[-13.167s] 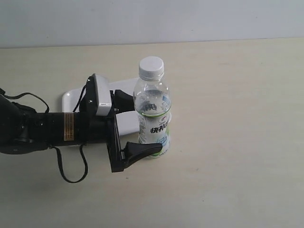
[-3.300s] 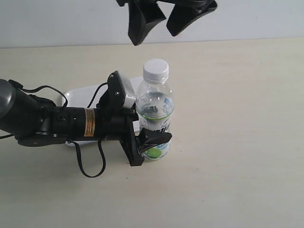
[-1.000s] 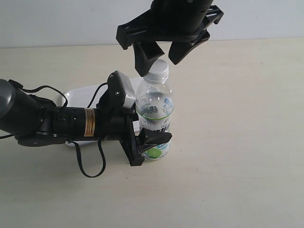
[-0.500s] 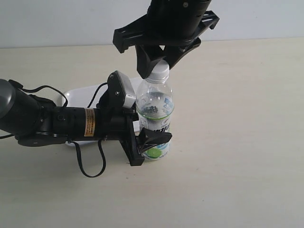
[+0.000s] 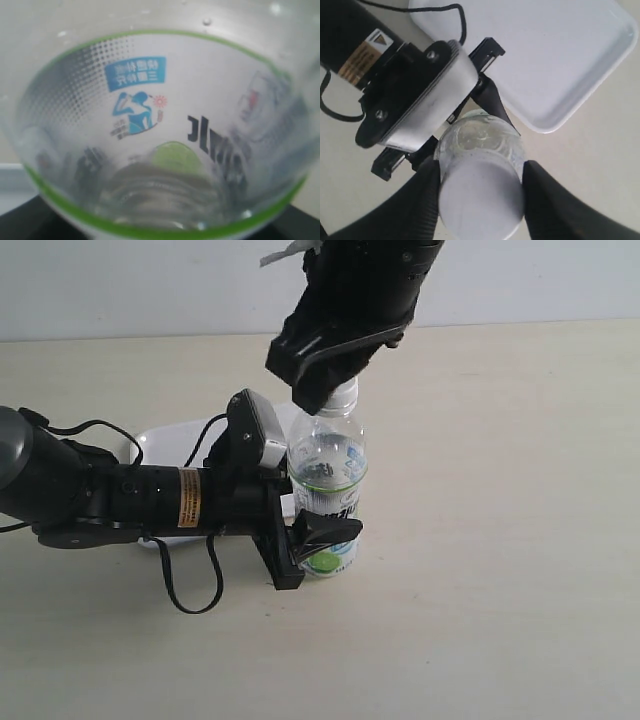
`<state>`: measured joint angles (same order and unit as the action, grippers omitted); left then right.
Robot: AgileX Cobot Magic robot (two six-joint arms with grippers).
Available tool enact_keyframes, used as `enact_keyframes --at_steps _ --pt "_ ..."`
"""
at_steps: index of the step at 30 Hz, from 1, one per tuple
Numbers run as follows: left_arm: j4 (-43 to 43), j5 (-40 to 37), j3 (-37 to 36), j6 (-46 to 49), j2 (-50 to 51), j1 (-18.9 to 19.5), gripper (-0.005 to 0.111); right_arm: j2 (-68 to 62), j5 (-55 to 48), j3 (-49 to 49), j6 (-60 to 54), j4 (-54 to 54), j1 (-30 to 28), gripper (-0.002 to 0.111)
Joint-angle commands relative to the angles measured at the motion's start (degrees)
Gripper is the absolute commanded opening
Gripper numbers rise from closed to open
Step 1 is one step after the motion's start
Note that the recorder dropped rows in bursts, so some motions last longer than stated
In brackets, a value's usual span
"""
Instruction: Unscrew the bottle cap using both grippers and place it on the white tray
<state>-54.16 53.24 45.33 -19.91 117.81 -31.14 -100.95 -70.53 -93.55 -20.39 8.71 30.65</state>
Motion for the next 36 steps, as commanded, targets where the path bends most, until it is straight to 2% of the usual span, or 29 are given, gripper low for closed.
enact_keyframes --at_steps 1,4,6,17,26,28,31,36 --pt "0.1 -0.5 0.2 -0.2 -0.5 -0.1 0.0 0.2 0.6 -0.5 -18.8 -1.7 0.0 0.0" --pt "0.1 -0.5 0.2 -0.2 -0.5 -0.1 0.0 0.2 0.6 -0.5 -32.9 -1.8 0.0 0.0" --pt "0.1 -0.5 0.2 -0.2 -0.5 -0.1 0.0 0.2 0.6 -0.5 -37.2 -1.8 0.0 0.0" --pt "0.1 -0.5 0.2 0.0 -0.5 -0.1 0.0 0.2 0.6 -0.5 -46.5 -5.6 0.0 0.0" --pt "0.1 -0.5 0.2 0.0 -0.5 -0.1 0.0 0.2 0.6 -0.5 -46.8 -7.1 0.0 0.001" --pt "0.1 -0.5 0.2 0.0 -0.5 -0.1 0.0 0.2 0.6 -0.5 -45.3 -6.6 0.0 0.005" --pt "0.1 -0.5 0.2 0.0 -0.5 -0.1 0.0 0.2 0.6 -0.5 -43.5 -4.1 0.0 0.019" --pt "0.1 -0.5 0.2 0.0 -0.5 -0.1 0.0 0.2 0.6 -0.5 -43.5 -0.7 0.0 0.05"
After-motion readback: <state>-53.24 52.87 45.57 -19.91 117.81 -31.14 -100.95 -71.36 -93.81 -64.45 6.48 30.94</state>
